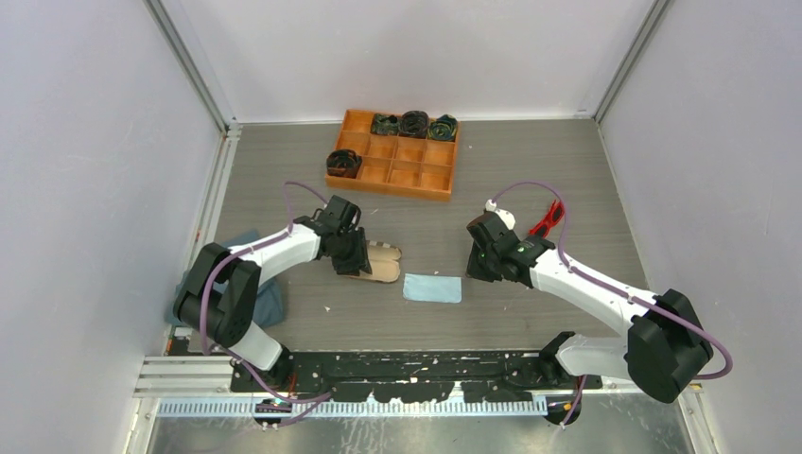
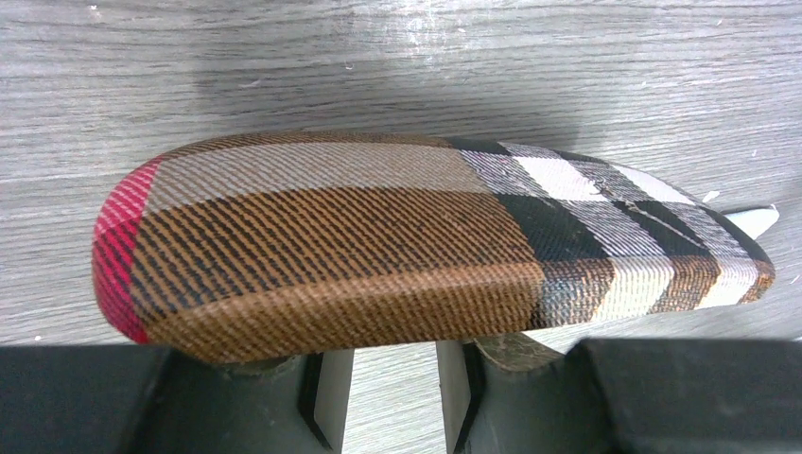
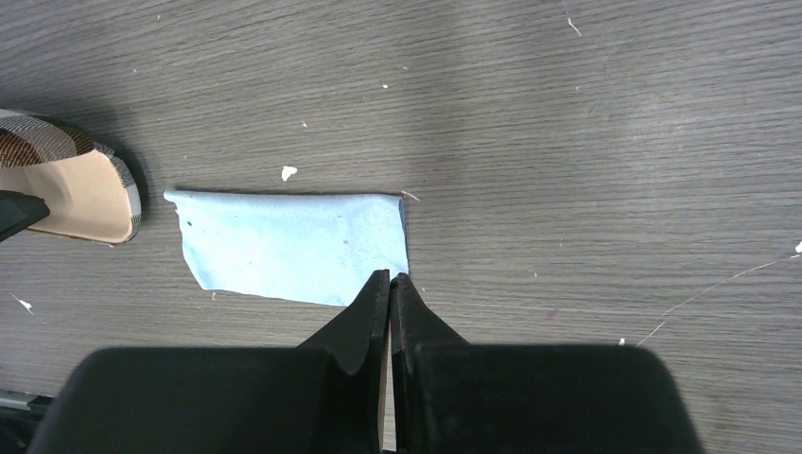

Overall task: Organize the sunglasses
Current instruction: Adjust the sunglasses case at the center of the board.

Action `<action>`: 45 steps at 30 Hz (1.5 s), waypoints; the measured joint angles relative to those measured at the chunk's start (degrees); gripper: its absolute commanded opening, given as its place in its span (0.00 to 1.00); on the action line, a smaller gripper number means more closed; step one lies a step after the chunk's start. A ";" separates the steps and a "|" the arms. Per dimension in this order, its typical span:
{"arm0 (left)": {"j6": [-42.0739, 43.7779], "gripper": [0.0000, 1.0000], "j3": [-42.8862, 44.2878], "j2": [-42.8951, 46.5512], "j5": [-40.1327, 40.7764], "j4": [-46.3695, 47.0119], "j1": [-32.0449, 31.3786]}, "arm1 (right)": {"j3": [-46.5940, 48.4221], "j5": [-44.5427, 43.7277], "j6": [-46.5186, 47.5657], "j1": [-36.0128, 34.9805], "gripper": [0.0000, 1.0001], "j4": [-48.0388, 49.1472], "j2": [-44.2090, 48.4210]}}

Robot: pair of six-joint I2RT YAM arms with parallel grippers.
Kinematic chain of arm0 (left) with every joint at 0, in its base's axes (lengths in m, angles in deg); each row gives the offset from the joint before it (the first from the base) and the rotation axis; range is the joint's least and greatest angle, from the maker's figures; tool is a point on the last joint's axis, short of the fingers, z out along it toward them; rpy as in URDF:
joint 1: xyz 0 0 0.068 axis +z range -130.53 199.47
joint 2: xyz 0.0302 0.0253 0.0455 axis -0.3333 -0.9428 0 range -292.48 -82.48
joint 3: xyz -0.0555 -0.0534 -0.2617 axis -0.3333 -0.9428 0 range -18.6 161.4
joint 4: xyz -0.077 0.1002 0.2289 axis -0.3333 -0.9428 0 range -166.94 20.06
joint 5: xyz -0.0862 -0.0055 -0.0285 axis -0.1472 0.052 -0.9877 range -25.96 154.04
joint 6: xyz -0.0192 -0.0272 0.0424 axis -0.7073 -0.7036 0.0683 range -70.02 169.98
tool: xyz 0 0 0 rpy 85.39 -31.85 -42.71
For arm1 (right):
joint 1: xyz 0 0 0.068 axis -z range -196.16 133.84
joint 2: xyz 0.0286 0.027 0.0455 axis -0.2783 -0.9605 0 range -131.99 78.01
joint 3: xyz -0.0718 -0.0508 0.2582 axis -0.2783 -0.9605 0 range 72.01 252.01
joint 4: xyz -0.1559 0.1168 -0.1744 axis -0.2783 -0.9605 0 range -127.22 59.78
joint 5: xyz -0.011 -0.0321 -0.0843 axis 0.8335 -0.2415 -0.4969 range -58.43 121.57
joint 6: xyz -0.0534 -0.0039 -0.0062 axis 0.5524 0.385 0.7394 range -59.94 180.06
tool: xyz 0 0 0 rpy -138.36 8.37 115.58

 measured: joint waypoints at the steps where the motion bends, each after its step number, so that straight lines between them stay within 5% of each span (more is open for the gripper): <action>1: 0.02 0.36 0.00 0.00 -0.02 0.00 0.00 | 0.00 0.00 0.00 0.00 0.07 -0.02 0.00; 45: -0.17 0.39 3.39 9.29 -0.39 -4.11 -0.02 | 0.00 -0.02 0.00 0.00 0.07 0.00 0.35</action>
